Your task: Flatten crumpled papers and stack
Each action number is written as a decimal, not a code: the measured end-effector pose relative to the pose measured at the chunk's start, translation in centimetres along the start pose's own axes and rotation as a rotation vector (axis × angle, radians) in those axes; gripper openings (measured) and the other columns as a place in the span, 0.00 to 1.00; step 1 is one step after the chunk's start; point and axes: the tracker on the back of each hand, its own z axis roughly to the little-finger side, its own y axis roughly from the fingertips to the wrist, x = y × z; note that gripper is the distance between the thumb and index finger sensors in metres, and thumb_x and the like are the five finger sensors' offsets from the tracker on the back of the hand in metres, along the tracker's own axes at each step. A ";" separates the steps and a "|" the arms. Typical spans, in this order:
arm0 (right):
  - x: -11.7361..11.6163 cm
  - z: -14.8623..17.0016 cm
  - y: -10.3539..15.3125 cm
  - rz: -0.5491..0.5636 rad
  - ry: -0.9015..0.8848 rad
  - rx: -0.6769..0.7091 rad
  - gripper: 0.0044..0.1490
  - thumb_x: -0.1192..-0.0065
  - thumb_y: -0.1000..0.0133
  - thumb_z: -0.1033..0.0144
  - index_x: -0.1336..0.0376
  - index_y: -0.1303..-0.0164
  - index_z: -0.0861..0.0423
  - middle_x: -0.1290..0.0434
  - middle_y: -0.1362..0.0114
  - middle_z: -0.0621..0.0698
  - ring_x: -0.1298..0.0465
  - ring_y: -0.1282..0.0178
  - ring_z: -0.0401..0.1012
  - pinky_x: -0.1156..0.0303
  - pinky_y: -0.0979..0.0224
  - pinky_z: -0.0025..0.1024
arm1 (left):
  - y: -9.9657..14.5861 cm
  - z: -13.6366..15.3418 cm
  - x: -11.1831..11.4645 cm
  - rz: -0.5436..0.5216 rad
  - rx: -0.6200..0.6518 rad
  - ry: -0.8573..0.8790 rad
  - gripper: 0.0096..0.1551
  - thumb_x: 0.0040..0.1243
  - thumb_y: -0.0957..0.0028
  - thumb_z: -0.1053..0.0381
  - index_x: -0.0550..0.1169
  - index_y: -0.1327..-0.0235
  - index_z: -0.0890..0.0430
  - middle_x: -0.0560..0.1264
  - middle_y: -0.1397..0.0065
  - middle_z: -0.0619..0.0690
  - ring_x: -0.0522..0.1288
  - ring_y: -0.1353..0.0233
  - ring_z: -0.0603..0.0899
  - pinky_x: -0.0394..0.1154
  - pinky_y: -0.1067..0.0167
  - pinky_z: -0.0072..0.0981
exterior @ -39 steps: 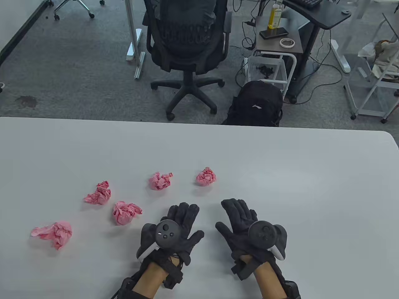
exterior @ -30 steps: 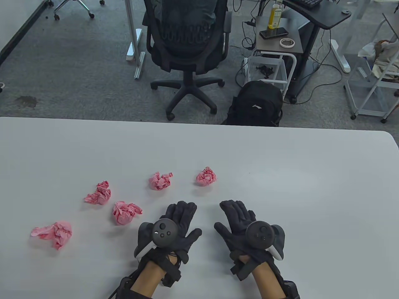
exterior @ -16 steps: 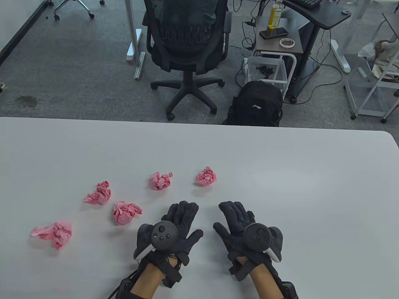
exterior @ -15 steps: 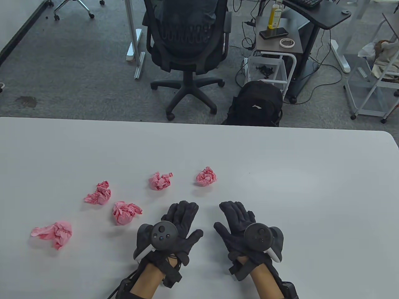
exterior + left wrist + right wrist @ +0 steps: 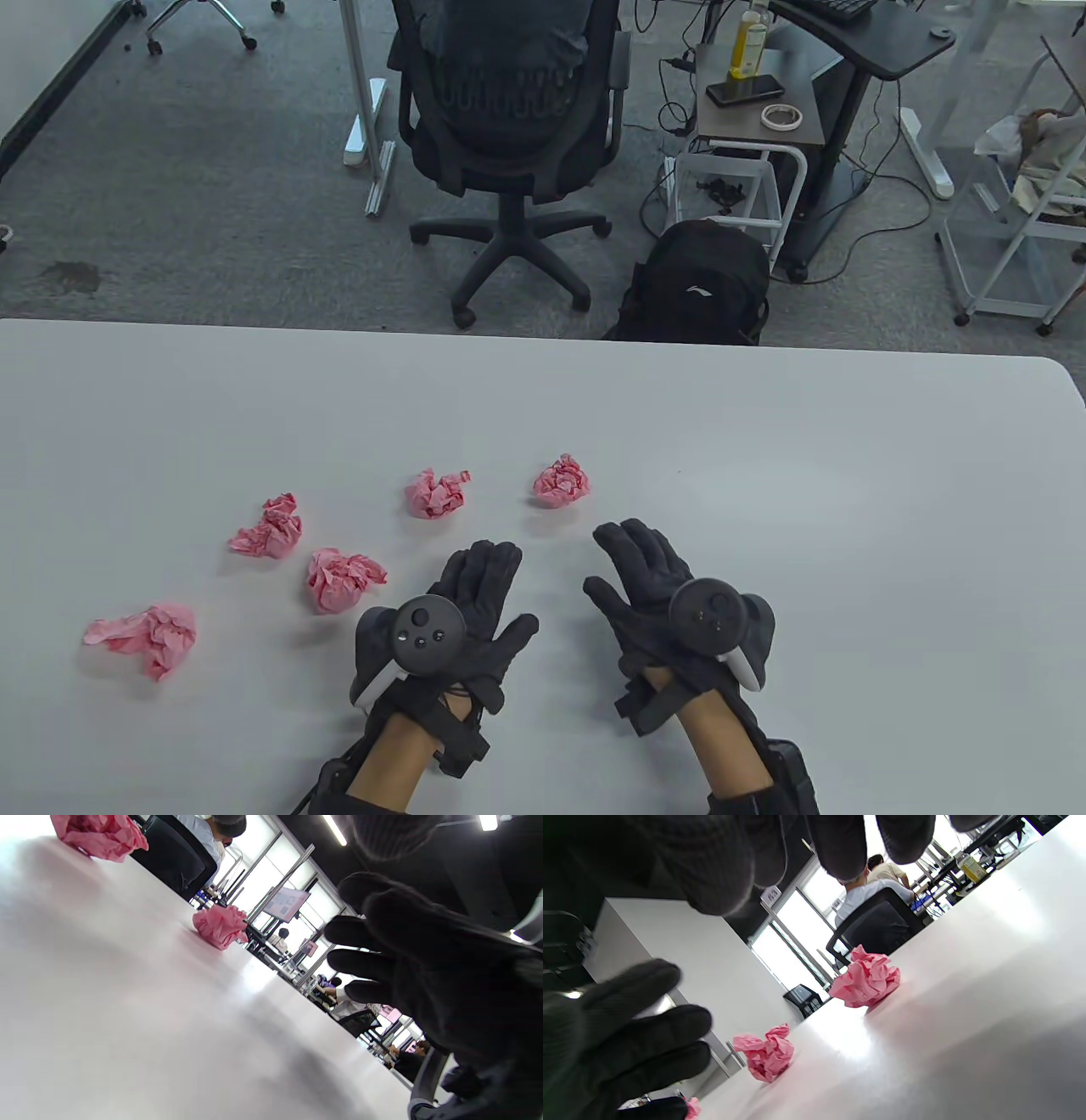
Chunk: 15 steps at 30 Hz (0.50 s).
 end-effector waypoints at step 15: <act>-5.2 0.2 -12.6 -0.272 0.321 -0.324 0.42 0.28 0.42 0.57 0.47 0.19 0.38 0.51 0.11 0.56 0.50 0.19 0.64 0.54 0.24 0.65 | 0.1 0.3 -0.4 0.000 -0.018 0.047 0.49 0.51 0.43 0.30 0.47 0.14 0.43 0.47 0.12 0.56 0.46 0.13 0.72 0.50 0.25 0.74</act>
